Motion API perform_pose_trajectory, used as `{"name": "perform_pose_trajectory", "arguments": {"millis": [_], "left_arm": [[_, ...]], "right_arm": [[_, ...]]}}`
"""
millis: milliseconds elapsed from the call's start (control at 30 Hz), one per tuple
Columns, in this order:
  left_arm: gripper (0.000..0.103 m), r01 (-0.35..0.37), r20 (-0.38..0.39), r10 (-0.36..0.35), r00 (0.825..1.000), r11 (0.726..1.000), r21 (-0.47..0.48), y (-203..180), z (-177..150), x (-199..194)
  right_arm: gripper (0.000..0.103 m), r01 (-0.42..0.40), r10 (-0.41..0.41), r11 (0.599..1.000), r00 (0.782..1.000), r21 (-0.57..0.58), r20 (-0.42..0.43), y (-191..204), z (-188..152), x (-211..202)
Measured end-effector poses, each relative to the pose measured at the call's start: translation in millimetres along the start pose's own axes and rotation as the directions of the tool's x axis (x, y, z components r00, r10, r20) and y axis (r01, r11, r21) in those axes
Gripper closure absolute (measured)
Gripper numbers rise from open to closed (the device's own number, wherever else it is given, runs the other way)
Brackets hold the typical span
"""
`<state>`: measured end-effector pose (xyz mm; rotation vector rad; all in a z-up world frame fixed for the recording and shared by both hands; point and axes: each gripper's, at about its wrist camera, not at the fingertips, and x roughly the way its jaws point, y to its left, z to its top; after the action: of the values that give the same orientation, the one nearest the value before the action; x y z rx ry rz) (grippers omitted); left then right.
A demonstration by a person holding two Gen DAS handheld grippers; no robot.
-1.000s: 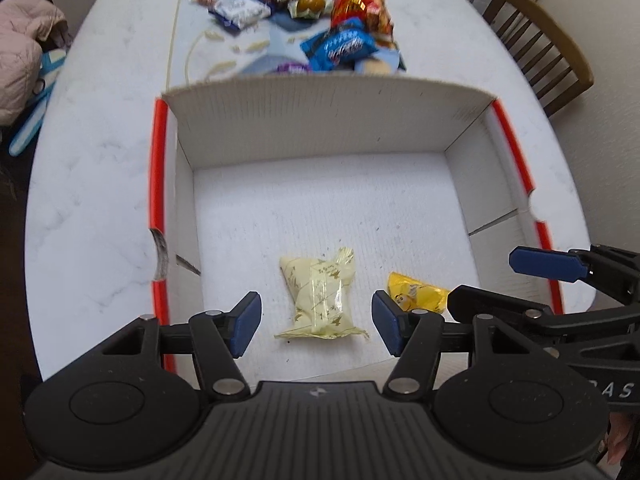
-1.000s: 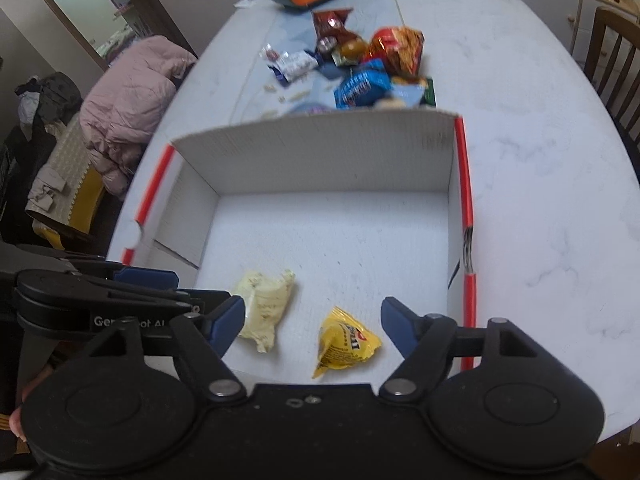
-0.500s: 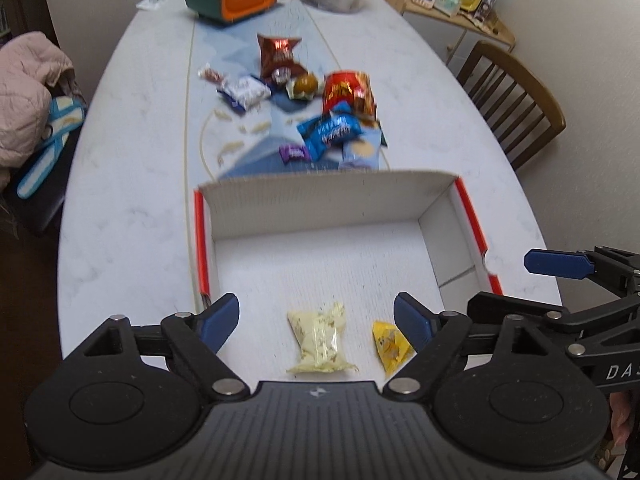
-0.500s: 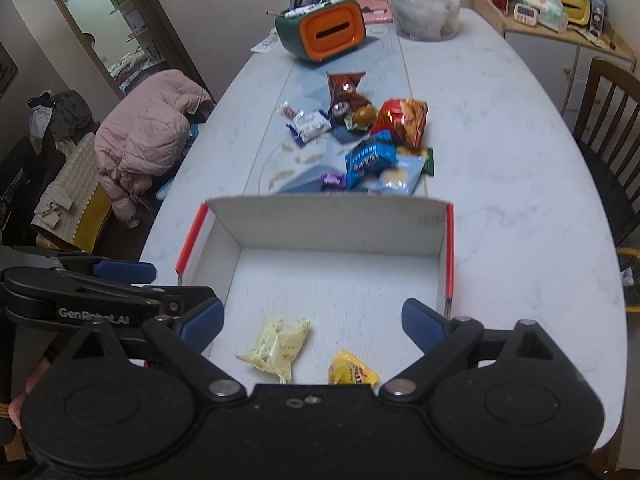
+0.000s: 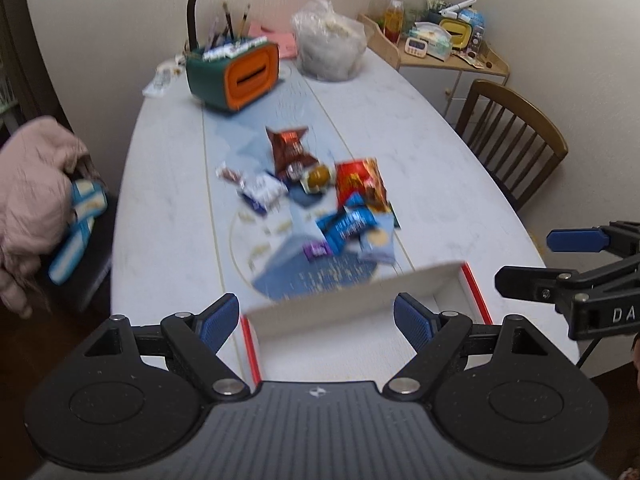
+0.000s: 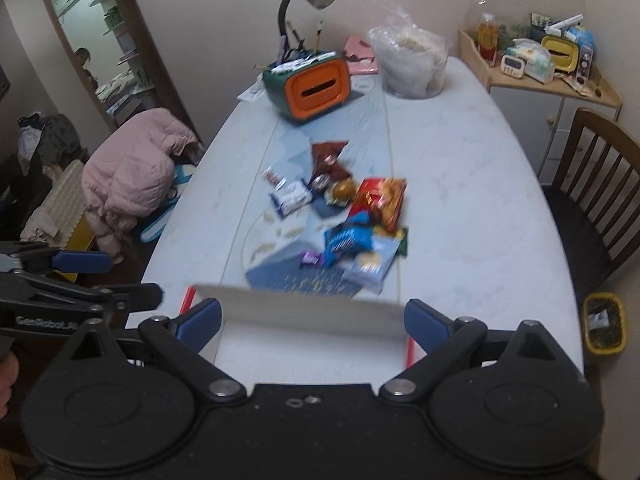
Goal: Organize snacks
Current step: 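Move both tools back over the snack pile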
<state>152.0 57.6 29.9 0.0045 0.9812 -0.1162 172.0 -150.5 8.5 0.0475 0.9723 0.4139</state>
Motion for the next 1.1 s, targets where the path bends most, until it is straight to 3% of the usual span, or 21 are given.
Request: {"name": "perform_pose_trajectory", "arguments": {"millis": [233, 367, 567, 767, 1100], "left_arm": [[0.018, -0.031, -0.005, 0.031, 0.999, 0.998, 0.053, -6, 41, 27], [0.018, -0.010, -0.039, 0.012, 0.999, 0.999, 0.044, -4, 61, 53], [0.018, -0.046, -0.076, 0.050, 0.996, 0.998, 0.051, 2, 83, 100], [0.018, -0.065, -0.127, 0.078, 0.989, 0.992, 0.104, 5, 93, 152], [0.018, -0.034, -0.247, 0.091, 0.965, 0.973, 0.227, -10, 94, 228]], "right_arm": [[0.005, 0.023, -0.022, 0.999, 0.999, 0.034, -0.030, -26, 35, 29], [0.005, 0.032, -0.029, 0.999, 0.998, 0.034, -0.061, -37, 51, 52], [0.005, 0.040, -0.035, 0.998, 0.992, 0.042, -0.120, -54, 70, 94], [0.006, 0.049, -0.037, 0.997, 0.979, 0.056, -0.203, -73, 76, 143], [0.009, 0.058, -0.035, 0.996, 0.946, 0.061, -0.323, -87, 68, 214]]}}
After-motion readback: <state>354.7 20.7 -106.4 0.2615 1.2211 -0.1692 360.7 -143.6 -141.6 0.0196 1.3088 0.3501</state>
